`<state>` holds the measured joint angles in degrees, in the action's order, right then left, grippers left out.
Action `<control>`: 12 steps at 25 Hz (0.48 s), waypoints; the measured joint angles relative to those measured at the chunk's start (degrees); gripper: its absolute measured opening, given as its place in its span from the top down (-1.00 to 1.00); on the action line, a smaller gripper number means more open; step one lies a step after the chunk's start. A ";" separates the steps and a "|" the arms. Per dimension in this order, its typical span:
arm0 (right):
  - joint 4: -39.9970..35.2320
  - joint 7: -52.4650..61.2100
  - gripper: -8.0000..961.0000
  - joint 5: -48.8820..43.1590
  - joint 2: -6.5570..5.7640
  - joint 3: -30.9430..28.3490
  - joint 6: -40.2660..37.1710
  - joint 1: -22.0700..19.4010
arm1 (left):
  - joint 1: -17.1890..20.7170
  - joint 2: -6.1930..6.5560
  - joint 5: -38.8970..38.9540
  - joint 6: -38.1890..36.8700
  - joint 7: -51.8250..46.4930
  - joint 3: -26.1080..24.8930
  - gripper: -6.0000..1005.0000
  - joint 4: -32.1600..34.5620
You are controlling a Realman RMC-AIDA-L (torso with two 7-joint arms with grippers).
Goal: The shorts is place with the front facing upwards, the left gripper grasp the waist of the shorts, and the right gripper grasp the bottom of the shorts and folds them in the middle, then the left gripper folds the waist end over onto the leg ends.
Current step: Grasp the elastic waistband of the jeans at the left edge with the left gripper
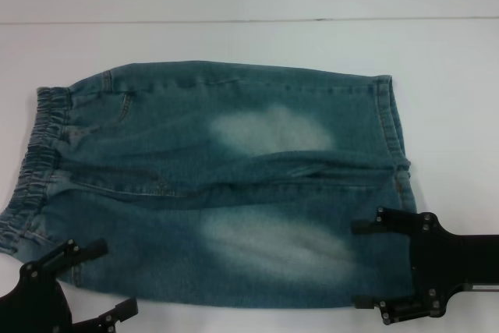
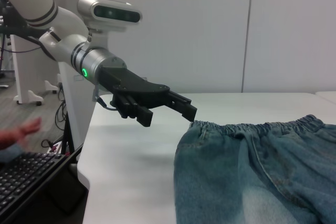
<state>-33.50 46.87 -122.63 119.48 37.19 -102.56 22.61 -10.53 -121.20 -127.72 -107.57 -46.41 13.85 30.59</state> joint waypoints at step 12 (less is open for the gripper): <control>0.12 0.07 -0.97 0.03 0.05 0.33 0.22 0.28 | 0.19 0.00 0.12 0.00 0.06 -0.18 -0.86 0.04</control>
<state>-33.38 46.93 -122.61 119.54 37.52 -102.34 22.89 -10.33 -121.20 -127.59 -107.57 -46.35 13.67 30.62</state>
